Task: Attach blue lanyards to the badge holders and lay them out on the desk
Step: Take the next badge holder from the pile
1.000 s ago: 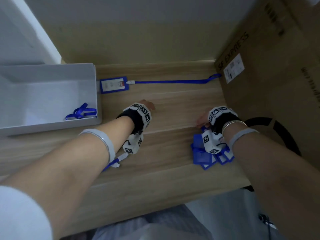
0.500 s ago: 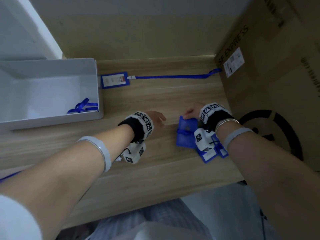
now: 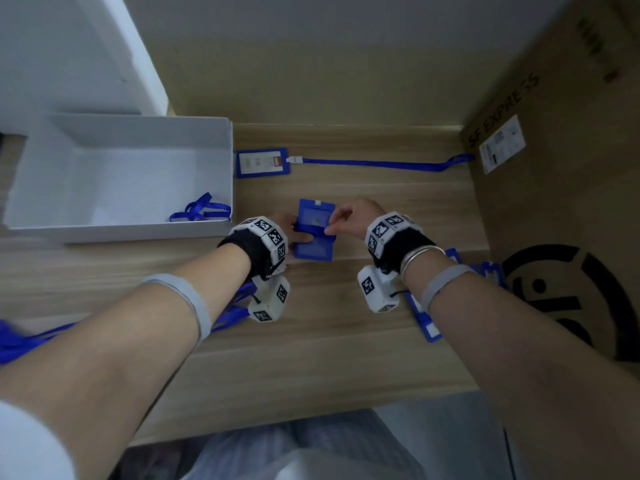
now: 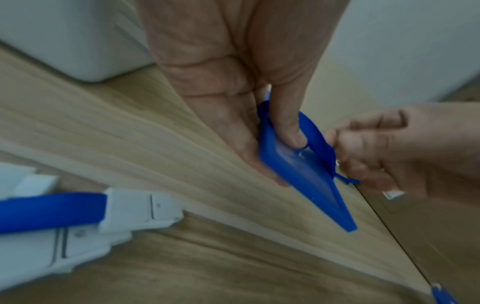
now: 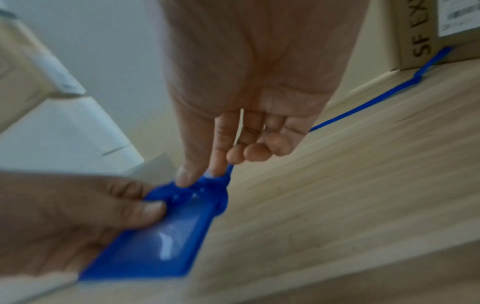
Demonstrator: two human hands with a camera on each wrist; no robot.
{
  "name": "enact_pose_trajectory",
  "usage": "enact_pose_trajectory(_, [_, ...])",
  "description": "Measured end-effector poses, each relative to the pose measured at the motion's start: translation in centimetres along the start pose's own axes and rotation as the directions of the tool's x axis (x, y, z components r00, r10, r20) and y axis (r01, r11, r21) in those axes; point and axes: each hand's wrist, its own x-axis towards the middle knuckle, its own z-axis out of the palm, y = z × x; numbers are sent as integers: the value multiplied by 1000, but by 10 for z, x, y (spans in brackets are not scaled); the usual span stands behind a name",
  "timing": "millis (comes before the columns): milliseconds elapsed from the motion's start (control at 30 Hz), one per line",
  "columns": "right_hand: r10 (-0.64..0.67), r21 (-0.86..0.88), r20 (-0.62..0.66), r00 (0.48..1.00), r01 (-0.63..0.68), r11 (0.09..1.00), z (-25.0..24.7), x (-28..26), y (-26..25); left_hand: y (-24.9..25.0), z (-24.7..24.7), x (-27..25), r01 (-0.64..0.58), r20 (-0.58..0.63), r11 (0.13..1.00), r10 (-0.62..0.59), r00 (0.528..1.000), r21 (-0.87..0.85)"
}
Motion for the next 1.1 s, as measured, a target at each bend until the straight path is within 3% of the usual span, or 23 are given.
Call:
enact_pose_trajectory(300, [-1,-88,-63,998,-5,996,22,1,-12,-13,-7,-9,2,-17,995,-4,1000,-99])
enact_pose_trajectory(567, [241,102,-126,962,-229,968,16,10,-2,-18,-14,-16,11,22,990,-8,1000,-139])
enact_pose_trajectory(700, [212,105,-179,961,-195,975,8,11,2,-16,-14,-23,1,128,994,-15,992,108])
enact_pose_trajectory(800, [264,136,-159,951,-244,960,-1,13,3,-19,-19,-27,-55,216,943,-18,976,328])
enact_pose_trajectory(833, [282,110,-154,947,-267,957,-4,15,6,-21,-20,-26,-65,227,930,-20,974,361])
enact_pose_trajectory(900, [312,-130,-124,942,-327,936,-14,9,10,-25,-25,-26,-71,203,915,-12,979,396])
enact_pose_trajectory(1000, [412,-601,-7,911,-333,726,-24,-13,13,-30,-33,-30,-85,190,917,11,982,390])
enact_pose_trajectory(1033, [439,-675,16,899,-314,667,-23,-17,18,-32,-35,-32,-99,204,919,21,979,381])
enact_pose_trajectory(1100, [464,-713,47,885,-295,636,-15,-11,29,-35,-38,-35,-126,226,915,39,973,383])
